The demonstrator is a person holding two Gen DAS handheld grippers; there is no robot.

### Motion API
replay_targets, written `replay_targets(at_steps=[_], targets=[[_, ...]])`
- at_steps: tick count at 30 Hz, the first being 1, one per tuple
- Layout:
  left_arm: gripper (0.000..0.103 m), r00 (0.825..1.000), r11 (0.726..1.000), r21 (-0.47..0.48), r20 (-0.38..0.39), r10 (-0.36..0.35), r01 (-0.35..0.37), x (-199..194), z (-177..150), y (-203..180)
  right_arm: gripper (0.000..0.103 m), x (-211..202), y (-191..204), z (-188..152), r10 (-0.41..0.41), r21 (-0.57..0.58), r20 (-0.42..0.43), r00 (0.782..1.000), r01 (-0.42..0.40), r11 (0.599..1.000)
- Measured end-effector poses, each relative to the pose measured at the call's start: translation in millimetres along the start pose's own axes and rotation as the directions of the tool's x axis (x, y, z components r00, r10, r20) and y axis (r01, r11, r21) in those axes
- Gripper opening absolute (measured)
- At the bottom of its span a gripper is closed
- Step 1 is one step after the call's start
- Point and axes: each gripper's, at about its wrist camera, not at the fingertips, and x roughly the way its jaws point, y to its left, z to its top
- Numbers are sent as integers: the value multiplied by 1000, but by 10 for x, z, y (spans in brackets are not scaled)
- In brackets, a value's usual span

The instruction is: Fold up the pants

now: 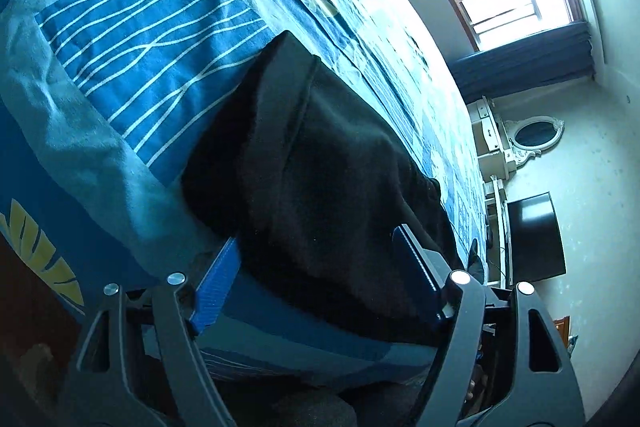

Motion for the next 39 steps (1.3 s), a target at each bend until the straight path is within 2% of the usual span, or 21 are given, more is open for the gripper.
replay_targets(at_steps=[3, 5, 7, 8, 9, 10, 12, 17, 23, 25, 29, 31, 33, 35, 37, 38, 39], targets=[[72, 999, 999, -15, 7, 52, -52, 67, 14, -54, 53, -8, -8, 12, -3, 18, 5, 1000, 3, 1000], [59, 994, 994, 12, 13, 111, -111, 105, 20, -112, 53, 5, -14, 25, -15, 24, 8, 1000, 15, 1000], [36, 983, 982, 46, 20, 184, -185, 140, 38, -176, 50, 11, 0, 38, -43, 18, 15, 999, 43, 999], [27, 975, 973, 56, 22, 221, -222, 148, 52, -191, 42, 16, 1, 46, -58, 16, 19, 998, 58, 998], [12, 965, 963, 61, 23, 261, -262, 154, 74, -193, 27, 18, 4, 53, -65, 17, 19, 998, 65, 998], [12, 964, 962, 51, 18, 266, -267, 151, 99, -181, 18, 8, 2, 53, -57, 22, 19, 998, 57, 998], [11, 970, 970, 11, 12, 245, -245, 127, 152, -134, 12, -54, 20, 25, -44, 36, 27, 999, 43, 998], [10, 968, 968, 28, 26, 249, -249, 86, 224, -91, 9, -221, 126, -138, 10, 39, 8, 1000, -10, 999], [10, 963, 961, 59, 32, 267, -268, 83, 167, -34, 8, -149, -34, -393, -36, 37, -57, 998, 39, 999], [10, 960, 957, 74, 34, 278, -280, 102, 155, -51, 8, -90, -115, -404, -31, 48, -59, 998, 33, 998], [11, 949, 939, 138, 50, 312, -316, 133, 137, -132, 8, -92, -38, -376, -57, -18, -65, 996, 56, 998], [11, 944, 928, 171, 61, 325, -331, 129, 121, -180, 10, -132, -33, -354, -42, -22, -76, 996, 41, 999], [17, 934, 910, 211, 78, 348, -356, 103, 82, -269, 15, -223, -37, -328, -50, -25, -86, 995, 48, 999], [26, 926, 890, 256, 96, 366, -378, 52, 29, -356, 19, -392, 9, -273, -101, -70, -73, 992, 96, 993], [44, 914, 864, 296, 140, 382, -407, -41, -43, -458, 19, -626, 74, -150, -153, -116, -17, 988, 150, 982], [50, 907, 853, 310, 170, 385, -420, -88, -72, -511, 22, -729, 86, -80, -170, -128, 10, 985, 170, 977], [60, 899, 841, 322, 206, 386, -435, -136, -95, -574, 29, -834, 93, 43, -191, -135, 43, 981, 195, 971]])
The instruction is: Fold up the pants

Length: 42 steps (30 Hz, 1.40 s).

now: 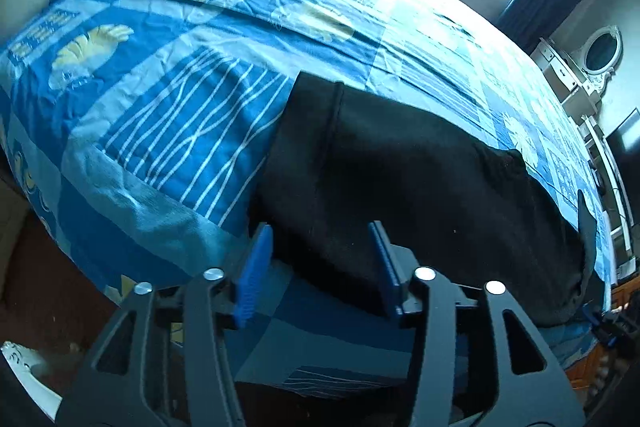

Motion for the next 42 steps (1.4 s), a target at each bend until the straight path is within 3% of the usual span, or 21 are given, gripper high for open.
replay_targets(at_steps=[4, 6, 8, 13, 16, 19, 23, 25, 27, 29, 31, 32, 36, 42], targets=[[74, 995, 999, 44, 96, 3, -8, -102, 105, -187, 37, -205, -220, 812, -139, 20, 121, 983, 138, 990], [76, 994, 998, 61, 108, 11, -18, -28, 184, -307, 52, -131, -356, 1325, -234, 56, 163, 959, 228, 972], [76, 994, 998, 53, 104, 14, -20, 72, 228, -379, 56, 27, -471, 1765, -331, 93, 187, 925, 319, 943], [76, 999, 1000, -15, 45, 3, -2, 374, 243, -475, 60, 519, -886, 2635, -558, 170, 122, 821, 536, 827], [77, 1000, 997, -74, 13, -12, 13, 482, 197, -444, 60, 721, -1115, 2838, -627, 205, 95, 773, 601, 773], [79, 1000, 997, -71, 14, -1, 2, 514, 151, -443, 65, 918, -1258, 2912, -654, 224, 46, 755, 630, 744], [83, 1000, 999, -51, 10, 7, -7, 536, 133, -464, 67, 1015, -1209, 2900, -693, 194, 52, 720, 673, 714], [84, 1000, 999, -45, 10, 12, -12, 549, 125, -473, 50, 977, -1198, 2898, -709, 191, 61, 702, 689, 699], [84, 1000, 999, -30, 10, 21, -21, 556, 113, -487, 27, 905, -1224, 2886, -690, 187, 71, 720, 670, 719], [84, 1000, 999, -19, 12, 27, -27, 549, 104, -498, 11, 745, -1286, 2865, -635, 229, 89, 768, 604, 763], [84, 999, 1000, -8, 12, 31, -31, 547, 94, -502, 10, 492, -1303, 2785, -567, 270, 138, 812, 520, 810], [84, 999, 999, -5, 11, 34, -34, 548, 88, -501, 9, 359, -1306, 2739, -543, 281, 169, 823, 487, 827], [84, 999, 999, -6, 11, 41, -41, 524, 72, -498, 8, -256, -1327, 2486, -462, 288, 287, 839, 385, 877], [84, 999, 999, -25, 6, 35, -34, 473, 43, -502, 7, -1203, -1561, 1906, -365, 321, 432, 825, 238, 917]])
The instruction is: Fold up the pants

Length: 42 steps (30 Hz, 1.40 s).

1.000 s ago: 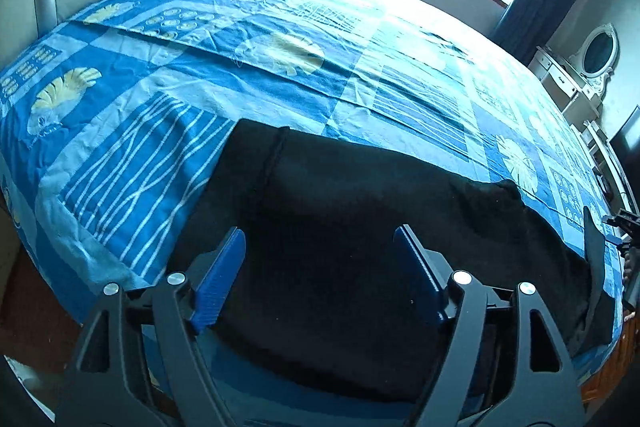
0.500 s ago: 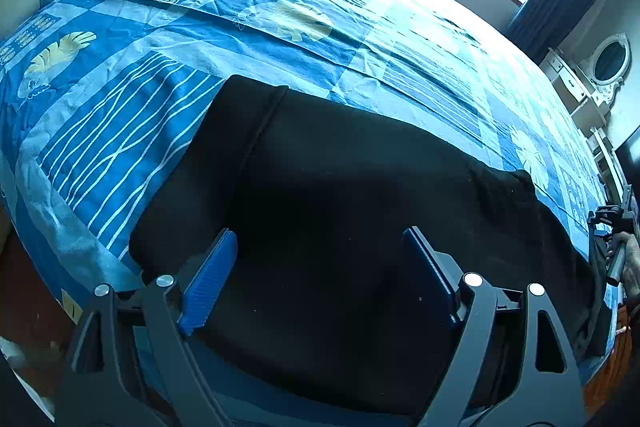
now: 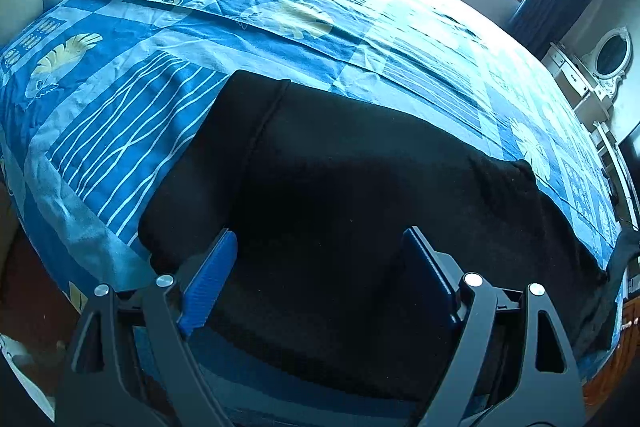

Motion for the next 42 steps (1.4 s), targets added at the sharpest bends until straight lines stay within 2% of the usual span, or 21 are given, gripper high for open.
replay_targets(at_steps=[4, 8, 16, 20, 23, 25, 26, 27, 29, 32, 34, 35, 36, 38, 42], targets=[[85, 1000, 1000, -4, -5, -3, 3, -28, -39, -19, 7, -491, -519, -135, 49, 79, 51, 998, -53, 995], [85, 1000, 1000, 2, -6, 0, 0, -47, -73, -47, 7, -688, -987, -393, 53, 146, 59, 997, -61, 987], [85, 1000, 1000, 10, -5, 4, -4, -107, -151, -91, 6, -529, -1629, -806, 72, 300, 17, 997, -74, 951], [85, 1000, 1000, 9, -6, 2, -2, -130, -172, -89, 7, -368, -1838, -951, 119, 398, -10, 993, -106, 911], [85, 1000, 1000, 6, -6, 1, -1, -135, -183, -88, 11, -314, -1891, -984, 139, 424, -19, 990, -119, 898], [85, 1000, 1000, 7, -6, 1, -1, -135, -188, -90, 24, -314, -1927, -995, 141, 444, -9, 990, -123, 888], [85, 1000, 1000, 9, -7, 2, -2, -135, -193, -93, 36, -328, -1947, -998, 135, 454, -4, 991, -118, 883], [85, 1000, 1000, 10, -7, 3, -3, -135, -200, -97, 43, -341, -1962, -997, 131, 465, 7, 991, -119, 877], [85, 1000, 1000, 13, -8, 4, -4, -137, -210, -104, 51, -360, -1985, -986, 125, 481, 23, 992, -121, 868], [87, 1000, 1000, 15, -8, 2, -2, -134, -213, -113, 52, -334, -1974, -973, 129, 493, 22, 991, -122, 861], [89, 1000, 1000, 18, -10, -2, 2, -129, -218, -123, 52, -278, -1933, -949, 117, 478, 3, 993, -104, 872], [90, 1000, 1000, 18, -10, -2, 2, -130, -218, -128, 48, -258, -1914, -939, 100, 466, -4, 995, -86, 880], [90, 1000, 1000, 19, -9, -2, 2, -132, -221, -134, 30, -244, -1889, -935, 80, 454, -12, 997, -66, 889], [90, 1000, 1000, 20, -11, -7, 7, -132, -222, -137, 6, -225, -1849, -911, 83, 428, -27, 996, -63, 902], [90, 1000, 1000, 20, -11, -21, 21, -147, -222, -142, 6, -415, -1747, -830, 82, 368, 18, 996, -83, 926]])
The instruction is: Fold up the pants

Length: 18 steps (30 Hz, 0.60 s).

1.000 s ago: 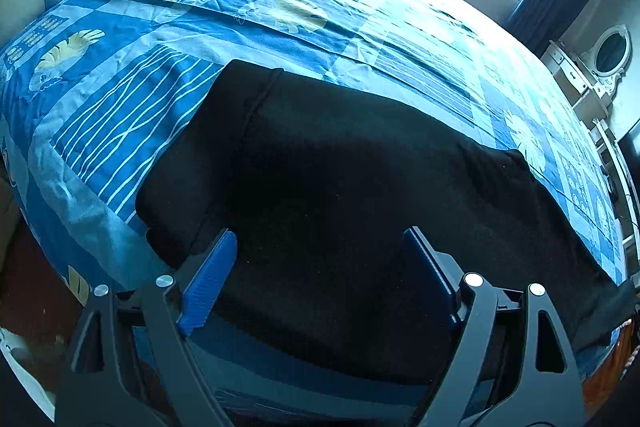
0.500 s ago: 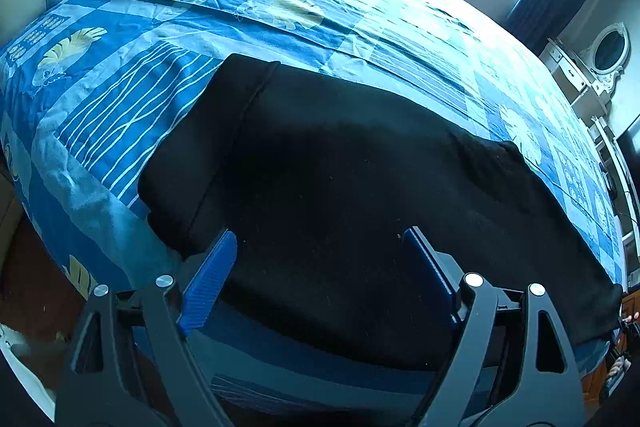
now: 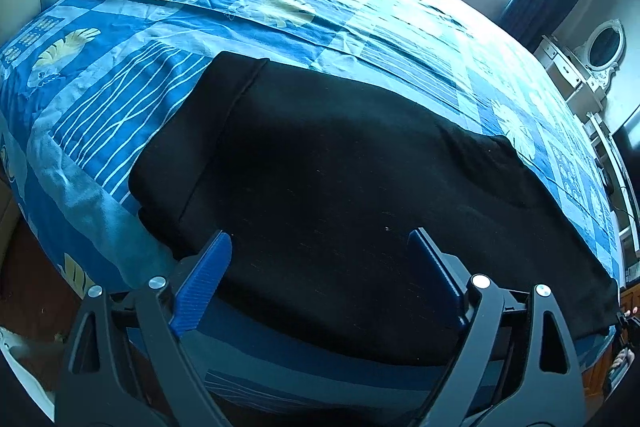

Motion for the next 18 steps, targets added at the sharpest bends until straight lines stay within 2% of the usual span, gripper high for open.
replay_targets(at_steps=[5, 12, 18], targets=[[90, 1000, 1000, 1, -2, -8, 8, -3, 4, -5, 6, -83, -40, -11, -13, -33, -2, 1000, 13, 999], [90, 1000, 1000, 11, -2, -6, 6, 1, 0, -8, 6, 91, -422, -114, -31, 46, -45, 999, 33, 998], [90, 1000, 1000, 17, -3, -3, 3, 9, -11, -12, 5, 117, -449, -106, -32, 38, -50, 998, 34, 999]])
